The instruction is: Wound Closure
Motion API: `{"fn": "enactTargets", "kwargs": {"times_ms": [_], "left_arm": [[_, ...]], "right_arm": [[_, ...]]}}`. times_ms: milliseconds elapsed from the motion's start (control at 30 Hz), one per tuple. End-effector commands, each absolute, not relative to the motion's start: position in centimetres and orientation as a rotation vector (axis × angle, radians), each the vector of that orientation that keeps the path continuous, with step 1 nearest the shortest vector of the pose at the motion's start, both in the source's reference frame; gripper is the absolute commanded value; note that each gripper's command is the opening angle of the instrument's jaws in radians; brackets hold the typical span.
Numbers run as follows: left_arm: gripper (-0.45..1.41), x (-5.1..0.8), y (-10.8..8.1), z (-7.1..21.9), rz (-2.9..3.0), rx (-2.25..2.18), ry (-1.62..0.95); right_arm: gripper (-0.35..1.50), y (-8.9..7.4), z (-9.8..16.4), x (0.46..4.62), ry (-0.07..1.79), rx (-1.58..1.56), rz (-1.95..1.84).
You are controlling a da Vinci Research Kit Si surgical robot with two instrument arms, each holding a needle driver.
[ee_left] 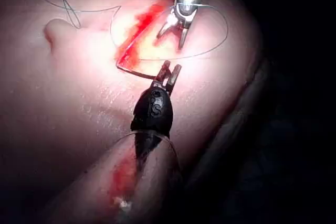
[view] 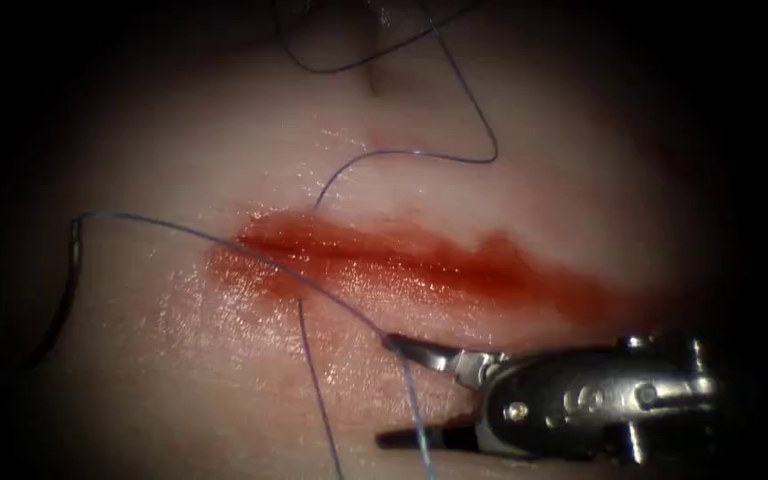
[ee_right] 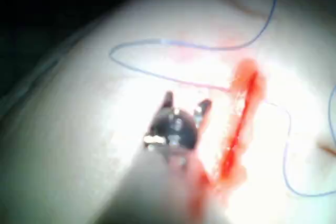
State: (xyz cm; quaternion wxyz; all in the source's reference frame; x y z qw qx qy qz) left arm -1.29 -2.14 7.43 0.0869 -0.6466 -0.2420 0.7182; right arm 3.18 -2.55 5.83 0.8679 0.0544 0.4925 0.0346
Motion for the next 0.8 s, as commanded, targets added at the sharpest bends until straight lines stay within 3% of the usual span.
{"fn": "enactTargets", "kwargs": {"times_ms": [33, 533, 600, 633, 667, 700, 800], "left_arm": [[-0.45, -1.35, -2.22, 7.49, 2.136, -1.925, -0.726], [-0.45, -1.40, -2.25, 7.51, 2.138, -1.923, -0.719], [-0.45, -1.41, -2.25, 7.51, 2.138, -1.923, -0.718], [-0.45, -1.41, -2.25, 7.51, 2.138, -1.923, -0.718], [-0.45, -1.41, -2.25, 7.51, 2.138, -1.923, -0.718], [-0.45, -1.41, -2.25, 7.51, 2.138, -1.923, -0.718], [-0.45, -1.41, -2.25, 7.51, 2.138, -1.923, -0.718]], "right_arm": [[0.98, -2.61, 5.97, 3.31, 1.029, 0.108, 0.067], [0.89, -2.48, 6.26, 3.73, 1.029, 0.046, 0.073], [0.72, -2.48, 6.27, 3.73, 1.031, 0.044, 0.074], [0.52, -2.48, 6.27, 3.72, 1.030, 0.042, 0.075], [-0.08, -2.49, 6.28, 3.71, 1.044, 0.059, 0.064], [-0.35, -2.48, 6.29, 3.71, 1.051, 0.076, 0.053], [-0.35, -2.46, 6.31, 3.68, 1.067, 0.101, 0.037]]}}
